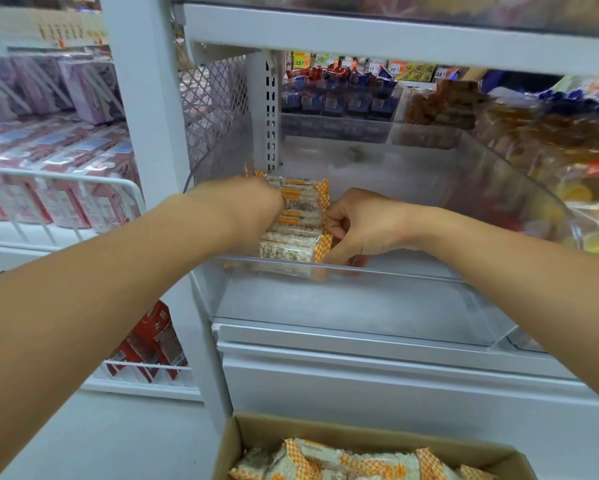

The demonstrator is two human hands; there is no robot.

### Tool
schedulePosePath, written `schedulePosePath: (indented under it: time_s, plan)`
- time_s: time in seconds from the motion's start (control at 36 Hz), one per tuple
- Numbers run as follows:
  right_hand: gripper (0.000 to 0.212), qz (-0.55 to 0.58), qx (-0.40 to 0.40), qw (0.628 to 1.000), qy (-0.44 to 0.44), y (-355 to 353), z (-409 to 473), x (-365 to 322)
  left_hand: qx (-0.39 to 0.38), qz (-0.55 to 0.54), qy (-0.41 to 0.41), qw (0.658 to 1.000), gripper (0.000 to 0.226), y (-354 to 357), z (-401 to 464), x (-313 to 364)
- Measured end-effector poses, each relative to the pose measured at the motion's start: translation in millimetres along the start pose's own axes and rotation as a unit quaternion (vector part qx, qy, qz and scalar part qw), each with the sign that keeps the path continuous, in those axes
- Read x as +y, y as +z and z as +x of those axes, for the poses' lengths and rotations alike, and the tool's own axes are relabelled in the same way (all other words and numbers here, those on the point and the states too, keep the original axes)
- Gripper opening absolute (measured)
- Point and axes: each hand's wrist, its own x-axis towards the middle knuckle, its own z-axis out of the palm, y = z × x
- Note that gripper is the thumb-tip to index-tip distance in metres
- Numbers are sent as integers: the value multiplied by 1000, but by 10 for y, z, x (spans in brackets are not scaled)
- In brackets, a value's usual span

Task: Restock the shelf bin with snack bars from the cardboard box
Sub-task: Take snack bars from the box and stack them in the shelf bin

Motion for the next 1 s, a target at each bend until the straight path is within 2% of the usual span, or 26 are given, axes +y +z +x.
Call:
schedulePosePath:
  time_s: [0.19,0.39,0.64,0.75,0.81,0.92,0.97,1.0]
  plan:
    - [36,49,-19,999,9,9,0,25,-25,-82,16,996,42,-102,38,-36]
    - [44,107,-29,993,33,-100,-60,12,-24,-122,24,992,40,-128,19,-50]
    - [39,141,-23,989,38,-154,-68,-11,-4,-155,42,987,35,-160,25,-72]
    - [29,143,20,989,28,-234,-115,-133,43,-155,45,986,27,-310,-34,-56]
    - [23,98,35,994,16,-346,-237,-243,72,-149,54,985,23,-423,-114,-26]
    - [19,41,95,992,-70,-504,-952,-545,128,-145,80,978,16,-665,-505,156]
    - [17,66,72,992,-74,-445,-1436,-629,157,-147,98,972,16,-729,-767,354]
    - [15,76,24,995,-56,-361,-1622,-636,171,-137,111,969,17,-704,-879,474]
